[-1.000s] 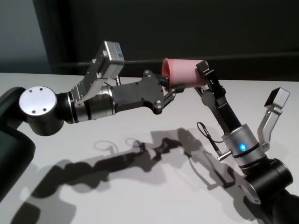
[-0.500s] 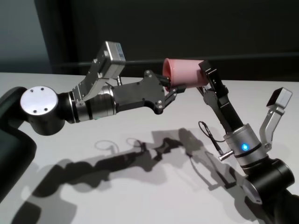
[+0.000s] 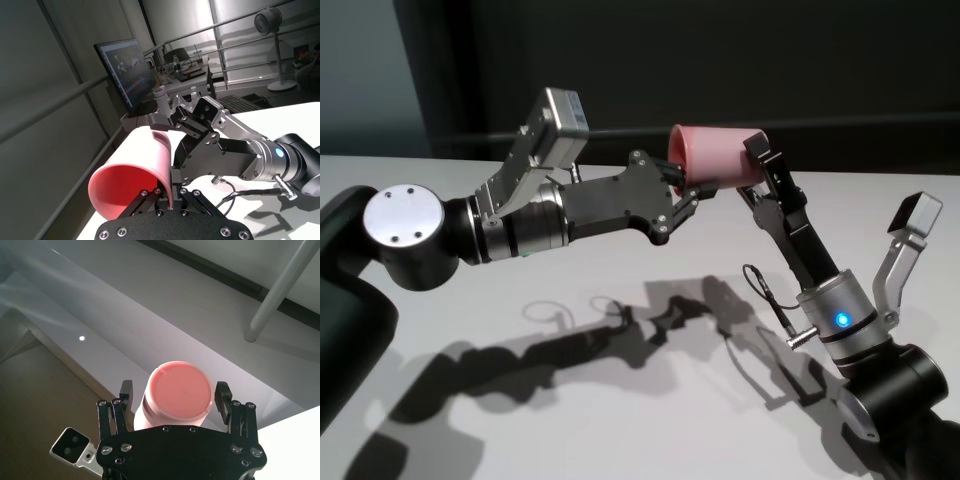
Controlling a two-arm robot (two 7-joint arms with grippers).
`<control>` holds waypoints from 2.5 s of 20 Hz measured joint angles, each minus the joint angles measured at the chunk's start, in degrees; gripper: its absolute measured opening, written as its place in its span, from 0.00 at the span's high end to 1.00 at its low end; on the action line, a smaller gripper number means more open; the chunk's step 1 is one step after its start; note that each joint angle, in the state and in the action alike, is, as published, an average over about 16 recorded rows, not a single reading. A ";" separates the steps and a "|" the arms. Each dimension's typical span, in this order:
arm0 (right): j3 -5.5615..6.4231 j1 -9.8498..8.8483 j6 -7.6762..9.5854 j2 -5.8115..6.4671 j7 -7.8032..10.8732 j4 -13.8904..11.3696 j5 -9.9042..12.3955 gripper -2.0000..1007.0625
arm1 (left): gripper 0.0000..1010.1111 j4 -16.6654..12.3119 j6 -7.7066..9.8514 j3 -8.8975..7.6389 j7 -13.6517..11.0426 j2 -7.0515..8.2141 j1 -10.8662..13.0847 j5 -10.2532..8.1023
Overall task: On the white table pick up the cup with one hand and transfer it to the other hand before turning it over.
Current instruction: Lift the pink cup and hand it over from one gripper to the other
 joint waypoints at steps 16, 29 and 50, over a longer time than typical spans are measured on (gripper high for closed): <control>-1.11 0.26 -1.63 0.44 0.18 0.45 0.85 0.04 | 0.95 0.00 0.00 0.00 0.00 0.00 0.00 0.00; -1.05 0.26 -1.43 0.45 0.17 0.46 0.84 0.22 | 0.95 0.00 0.00 0.00 0.00 0.00 0.00 0.00; -0.98 0.26 -1.17 0.45 0.17 0.46 0.81 0.25 | 0.95 0.00 0.00 0.00 0.00 0.00 0.00 0.00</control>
